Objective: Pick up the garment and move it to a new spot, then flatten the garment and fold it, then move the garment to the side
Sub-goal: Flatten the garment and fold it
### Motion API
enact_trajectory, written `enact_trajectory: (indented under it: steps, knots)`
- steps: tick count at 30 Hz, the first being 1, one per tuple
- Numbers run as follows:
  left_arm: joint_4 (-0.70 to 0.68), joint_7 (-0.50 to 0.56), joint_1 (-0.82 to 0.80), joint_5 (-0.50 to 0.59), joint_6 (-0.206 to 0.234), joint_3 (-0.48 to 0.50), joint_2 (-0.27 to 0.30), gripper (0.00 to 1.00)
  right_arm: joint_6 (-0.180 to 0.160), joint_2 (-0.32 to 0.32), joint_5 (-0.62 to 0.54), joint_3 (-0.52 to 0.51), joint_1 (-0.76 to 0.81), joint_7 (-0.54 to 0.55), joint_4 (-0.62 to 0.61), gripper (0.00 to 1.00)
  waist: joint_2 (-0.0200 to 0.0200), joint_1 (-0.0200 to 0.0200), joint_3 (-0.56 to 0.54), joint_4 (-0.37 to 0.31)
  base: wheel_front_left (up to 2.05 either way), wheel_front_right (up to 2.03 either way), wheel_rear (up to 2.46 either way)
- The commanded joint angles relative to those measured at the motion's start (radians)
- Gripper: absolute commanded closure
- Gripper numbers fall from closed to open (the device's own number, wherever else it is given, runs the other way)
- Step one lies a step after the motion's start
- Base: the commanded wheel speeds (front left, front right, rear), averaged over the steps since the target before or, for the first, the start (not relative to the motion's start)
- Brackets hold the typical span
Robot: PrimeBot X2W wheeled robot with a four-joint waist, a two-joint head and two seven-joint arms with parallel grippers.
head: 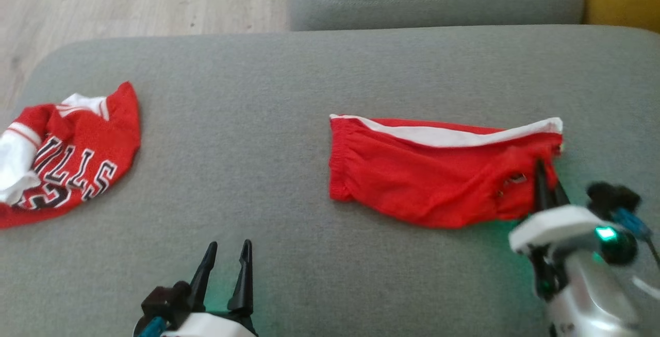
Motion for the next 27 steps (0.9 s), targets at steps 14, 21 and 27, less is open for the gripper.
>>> enact_trajectory:
  steps: [14,21,27]
  knots:
    - [-0.001,-0.008,-0.044,-0.006,0.007,-0.02,0.007,0.0,-0.001,0.023,0.245,0.555,-0.18,-0.011,-0.025,0.24,0.0,-0.0001,-0.012,0.19,0.0,0.0,0.0]
    - [-0.011,-0.008,-0.043,0.064,0.032,0.009,0.007,0.0,-0.001,0.024,0.269,0.59,-0.159,-0.011,-0.027,0.0,0.0,-0.0001,-0.016,0.182,0.0,0.0,0.0]
    - [-0.037,-0.008,-0.04,0.141,0.064,0.066,0.007,0.0,-0.001,0.024,0.171,0.415,-0.083,-0.011,-0.063,0.0,0.0,-0.0001,-0.03,0.102,0.0,0.0,0.0]
